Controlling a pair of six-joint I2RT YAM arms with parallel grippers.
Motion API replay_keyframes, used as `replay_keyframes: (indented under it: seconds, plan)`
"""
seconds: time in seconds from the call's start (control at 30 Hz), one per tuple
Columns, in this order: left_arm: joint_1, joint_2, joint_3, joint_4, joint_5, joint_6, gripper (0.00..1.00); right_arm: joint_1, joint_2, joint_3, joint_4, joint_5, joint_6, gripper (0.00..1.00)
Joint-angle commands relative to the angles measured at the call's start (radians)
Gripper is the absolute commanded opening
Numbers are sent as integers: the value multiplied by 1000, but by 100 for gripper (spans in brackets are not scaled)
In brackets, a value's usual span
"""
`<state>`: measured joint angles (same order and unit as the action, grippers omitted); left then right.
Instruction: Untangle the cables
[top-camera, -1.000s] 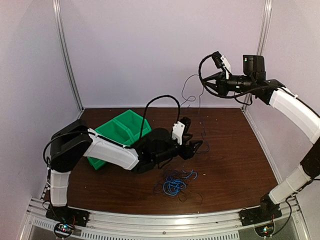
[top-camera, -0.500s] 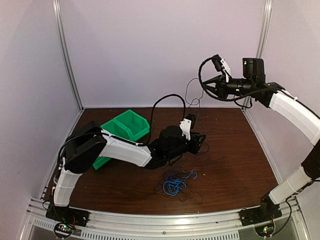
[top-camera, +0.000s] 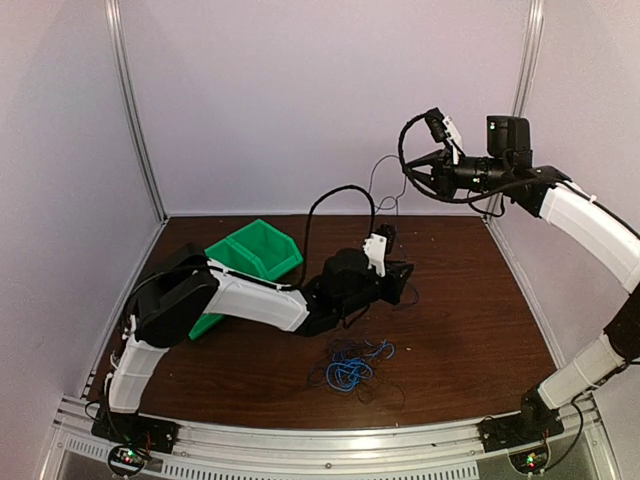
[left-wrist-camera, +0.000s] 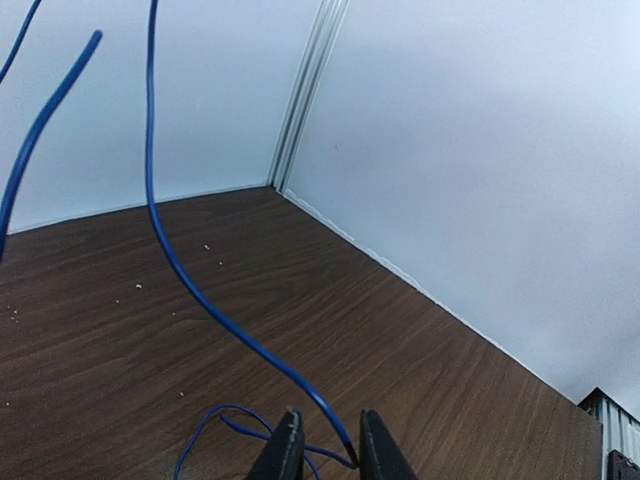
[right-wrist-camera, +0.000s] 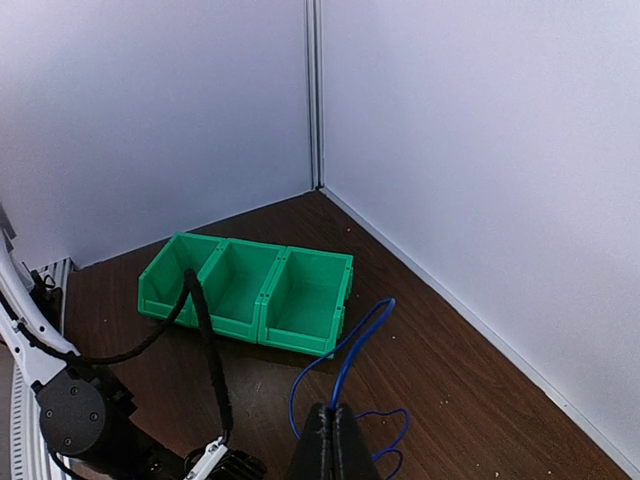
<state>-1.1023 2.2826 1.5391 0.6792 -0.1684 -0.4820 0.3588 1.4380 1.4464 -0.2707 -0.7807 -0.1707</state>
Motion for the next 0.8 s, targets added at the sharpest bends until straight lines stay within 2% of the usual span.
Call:
replay_keyframes:
  seconds: [0.0,0.17,0.27,0.33,0.43,0.53,0.77]
  plan:
    - [14,30,42,25,17,10,17,5,-19,-3,28,-13,16,0]
    - [15,-3,17,23,54,10,0,3,-21,3,13,11,-13,0]
    - [16,-91,-20,13,14,86,0,-14,-20,9,13,45,-14,0]
    - [29,-160,-60,9,-15,122,0,-34,-14,7,19,30,-1,9]
    - [66,-262,-92,-62,-12,160,0,-79,-14,-18,43,1,33,36]
    - [107,-345,-84,-184,10,201,0,-130,-22,-69,84,-23,58,50]
    - [195,-502,-59,-416,16,263,0,-172,-71,-221,95,-41,-12,56]
